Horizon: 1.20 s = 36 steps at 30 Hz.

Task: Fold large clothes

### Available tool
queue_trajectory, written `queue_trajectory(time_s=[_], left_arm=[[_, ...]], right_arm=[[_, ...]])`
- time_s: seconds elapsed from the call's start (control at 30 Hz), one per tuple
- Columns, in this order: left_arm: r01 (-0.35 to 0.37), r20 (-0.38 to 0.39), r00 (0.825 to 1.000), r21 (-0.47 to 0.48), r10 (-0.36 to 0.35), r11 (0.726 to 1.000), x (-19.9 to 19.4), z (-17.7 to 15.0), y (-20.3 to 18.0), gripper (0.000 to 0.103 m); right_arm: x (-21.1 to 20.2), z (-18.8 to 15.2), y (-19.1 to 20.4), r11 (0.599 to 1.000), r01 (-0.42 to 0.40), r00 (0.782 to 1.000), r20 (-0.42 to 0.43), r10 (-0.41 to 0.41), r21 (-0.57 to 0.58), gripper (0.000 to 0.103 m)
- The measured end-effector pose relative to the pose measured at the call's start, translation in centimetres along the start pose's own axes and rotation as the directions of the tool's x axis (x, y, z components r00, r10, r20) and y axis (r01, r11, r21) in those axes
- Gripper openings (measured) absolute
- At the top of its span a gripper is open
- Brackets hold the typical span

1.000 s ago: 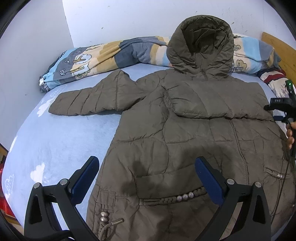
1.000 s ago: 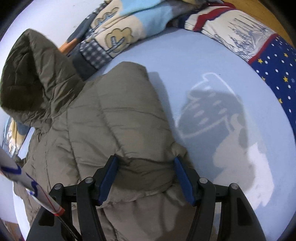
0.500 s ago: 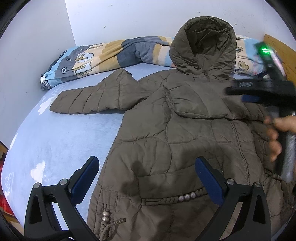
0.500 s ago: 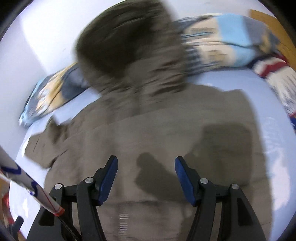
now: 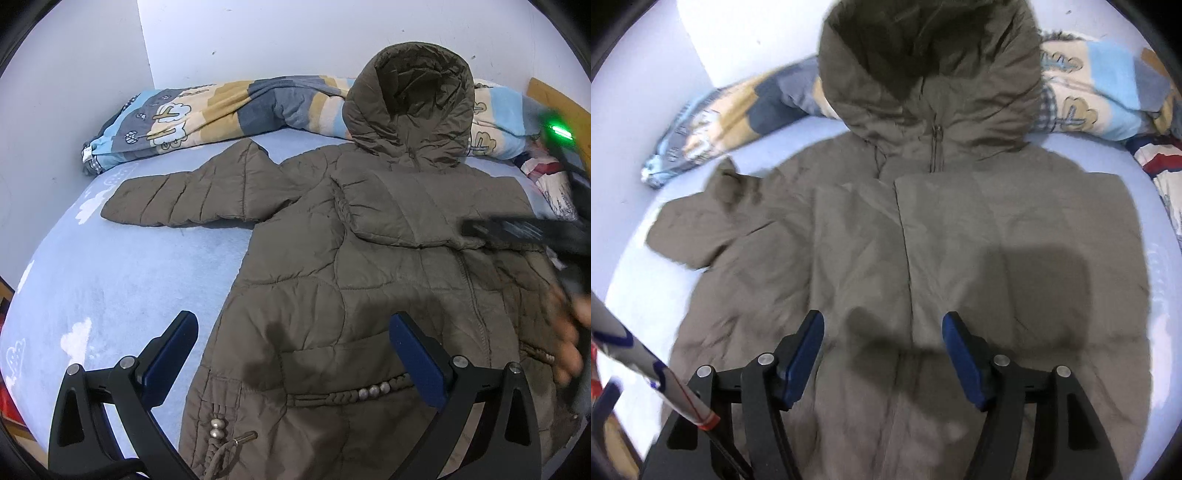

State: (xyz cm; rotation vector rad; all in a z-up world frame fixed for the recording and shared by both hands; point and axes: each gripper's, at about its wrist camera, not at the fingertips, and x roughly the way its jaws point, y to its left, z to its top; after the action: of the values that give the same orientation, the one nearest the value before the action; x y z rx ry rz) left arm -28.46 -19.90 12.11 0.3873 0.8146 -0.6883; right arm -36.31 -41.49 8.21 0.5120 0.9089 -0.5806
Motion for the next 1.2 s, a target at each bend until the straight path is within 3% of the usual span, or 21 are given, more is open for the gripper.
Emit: queue_trajectory(time_s=[0.2,0.33,0.4,0.47,0.6,0.7,0.8,0.93,1.2], left_arm=[[0.001,-0.011,1.000,0.027,-0.001,1.000,-0.1,-0.4,-0.8,0.103],[0.006,-0.044,0.999,0.059,-0.003,0.998,0.6,-1.3,-1.9,0.103],[0.000,-0.072,0.997,0.087,0.006,0.996,1.3,-2.0,-2.6,0.103],[0.012,-0.117,0.993,0.091,-0.001,0.996,2.2,-2.7,-3.0,0.103],[0.033,-0.240,0.971,0.089,-0.011,0.995,4.8,-4.3,-3.3,0.103],[0.046,-0.318,0.948,0.049,-0.028,0.998,6.7,-5.3,-3.1,0.103],[0.046,-0.318,0.947,0.040,-0.031,0.998,6.9,-5.4,-3.1,0.103],[0.039,-0.312,0.950,0.054,-0.020,0.998,7.3,-5.9,-3.4,0.103],[0.069,-0.323,0.944,-0.022,-0.073,0.997,7.7,-6.8,-2.4,0.103]], right_arm=[[-7.1,-7.1,-2.8,1.000,0.014,1.000,-0.022,-0.013,0.027,0.071],[-10.8,-13.3,-6.1,0.994,0.023,0.999,-0.026,-0.020,0.110,0.074],[-10.7,-15.0,-7.5,0.987,0.046,0.999,-0.033,-0.041,0.154,0.076],[-9.2,-16.0,-9.1,0.977,0.070,0.994,-0.091,-0.052,0.200,0.076],[-7.0,-16.9,-9.7,0.975,0.044,0.986,-0.166,-0.008,0.217,0.076],[-7.0,-16.5,-9.2,0.978,0.075,0.983,-0.178,-0.040,0.193,0.075],[-9.7,-15.2,-8.7,0.981,0.051,0.997,-0.064,-0.040,0.185,0.070],[-12.3,-14.3,-7.9,0.987,0.030,0.998,0.050,-0.039,0.157,0.070],[-11.0,-15.0,-7.2,0.988,0.000,1.000,-0.003,0.001,0.157,0.070]])
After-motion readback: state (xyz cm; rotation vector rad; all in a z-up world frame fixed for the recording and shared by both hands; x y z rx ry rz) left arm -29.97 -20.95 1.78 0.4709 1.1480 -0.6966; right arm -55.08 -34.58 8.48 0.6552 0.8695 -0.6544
